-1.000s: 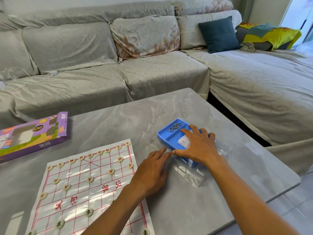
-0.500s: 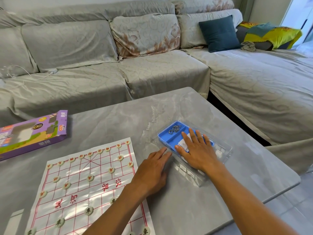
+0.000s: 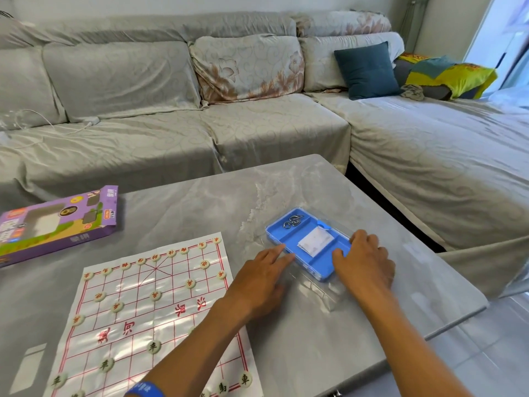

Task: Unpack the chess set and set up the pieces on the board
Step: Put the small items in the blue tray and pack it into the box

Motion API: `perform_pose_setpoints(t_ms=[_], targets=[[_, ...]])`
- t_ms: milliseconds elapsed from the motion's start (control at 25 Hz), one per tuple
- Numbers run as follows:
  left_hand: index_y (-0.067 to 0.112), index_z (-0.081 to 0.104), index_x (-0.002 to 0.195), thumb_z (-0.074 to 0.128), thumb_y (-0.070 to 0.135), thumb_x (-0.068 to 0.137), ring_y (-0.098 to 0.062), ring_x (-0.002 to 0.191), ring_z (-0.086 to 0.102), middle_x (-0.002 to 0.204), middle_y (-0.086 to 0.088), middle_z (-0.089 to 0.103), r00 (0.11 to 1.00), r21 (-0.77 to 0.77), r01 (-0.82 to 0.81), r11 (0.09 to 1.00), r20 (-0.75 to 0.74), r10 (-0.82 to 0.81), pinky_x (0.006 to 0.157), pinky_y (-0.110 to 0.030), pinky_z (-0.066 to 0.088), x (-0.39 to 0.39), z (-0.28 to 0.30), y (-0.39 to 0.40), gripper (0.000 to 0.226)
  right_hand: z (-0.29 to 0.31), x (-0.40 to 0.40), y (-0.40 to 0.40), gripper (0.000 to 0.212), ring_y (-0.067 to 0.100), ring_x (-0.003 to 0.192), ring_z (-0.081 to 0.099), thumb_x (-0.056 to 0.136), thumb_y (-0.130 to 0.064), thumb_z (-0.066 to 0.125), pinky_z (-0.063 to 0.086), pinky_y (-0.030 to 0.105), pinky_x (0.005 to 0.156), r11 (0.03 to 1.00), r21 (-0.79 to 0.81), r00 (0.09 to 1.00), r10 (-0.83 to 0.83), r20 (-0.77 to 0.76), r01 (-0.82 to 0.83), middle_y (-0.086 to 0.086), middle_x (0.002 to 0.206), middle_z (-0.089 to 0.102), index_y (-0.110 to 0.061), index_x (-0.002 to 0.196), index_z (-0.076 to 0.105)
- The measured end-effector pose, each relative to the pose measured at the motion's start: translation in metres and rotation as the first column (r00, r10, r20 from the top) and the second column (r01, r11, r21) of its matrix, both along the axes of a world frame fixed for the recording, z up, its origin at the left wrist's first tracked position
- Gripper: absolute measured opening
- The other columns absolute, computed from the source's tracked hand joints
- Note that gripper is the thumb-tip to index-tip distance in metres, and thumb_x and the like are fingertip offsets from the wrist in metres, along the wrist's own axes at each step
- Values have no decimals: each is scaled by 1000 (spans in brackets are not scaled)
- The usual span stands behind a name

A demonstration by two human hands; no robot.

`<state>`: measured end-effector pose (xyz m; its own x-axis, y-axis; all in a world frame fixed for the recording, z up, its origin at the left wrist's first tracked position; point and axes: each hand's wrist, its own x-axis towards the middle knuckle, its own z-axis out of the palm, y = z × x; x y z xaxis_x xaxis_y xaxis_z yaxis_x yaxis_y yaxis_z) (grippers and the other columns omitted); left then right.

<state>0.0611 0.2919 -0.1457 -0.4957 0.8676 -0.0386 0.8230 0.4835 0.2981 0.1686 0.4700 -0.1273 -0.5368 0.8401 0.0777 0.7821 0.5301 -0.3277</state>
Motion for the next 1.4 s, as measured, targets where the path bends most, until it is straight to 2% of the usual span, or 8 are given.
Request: perform_pose_setpoints(t_ms=[120,240,480,760,1000,1200,1280,1400], targets=[[35,17,149,39,43,99,-18,147,9,160,8,6,1000,-55,27,998,-13,-28,115,-41,21,6,-4,8,55,-4,13,-4,46,30,103,55,87,-42,53,44,39,80,974,-226,997,19,76,-1,7,120,45,-17,123,40],[35,14,150,42,46,97,-17,147,8,161,9,2,998,-79,-10,997,62,15,116,-40,22,10,-6,7,61,-10,6,-13,51,33,112,51,86,-43,50,43,40,85,949,-275,981,179,81,-151,6,130,44,-21,130,38],[27,41,140,55,34,93,-19,137,32,151,4,35,944,136,-329,935,9,330,111,-37,30,-54,21,-40,50,-4,-27,-33,45,35,135,23,92,-45,35,26,52,102,978,61,919,166,358,-201,5,143,34,-25,132,39],[16,44,135,59,26,85,-33,127,39,140,-11,44,631,14,-771,637,-120,766,98,-45,42,-200,31,-147,53,-20,-77,-71,50,32,124,36,92,-47,36,36,44,94,903,91,866,370,336,-421,2,142,29,-24,136,29],[12,38,136,58,29,82,-43,124,40,142,-17,37,547,-52,-837,545,-127,827,98,-49,41,-275,1,-199,60,-31,-98,-80,60,40,132,25,94,-45,33,30,46,101,906,143,859,314,403,-398,5,154,15,-21,146,16],[12,54,114,68,16,77,-44,113,45,110,-15,61,471,175,-865,470,-38,881,91,-43,36,-285,-9,-201,40,-30,-95,-77,62,38,133,25,95,-47,29,30,45,102,890,171,851,326,411,-423,3,154,12,-21,148,10],[13,54,114,67,8,75,-42,112,44,107,-11,62,507,286,-832,475,45,861,88,-38,32,-279,-8,-192,42,-27,-94,-78,61,37,134,25,95,-46,29,30,44,103,887,172,849,330,413,-428,3,154,12,-21,147,9],[23,54,117,65,1,68,-37,108,50,112,-8,62,674,400,-687,607,38,738,90,-36,33,-267,-2,-167,55,-21,-93,-71,57,33,127,33,93,-46,33,32,42,100,879,160,853,368,371,-449,0,152,19,-25,144,17]])
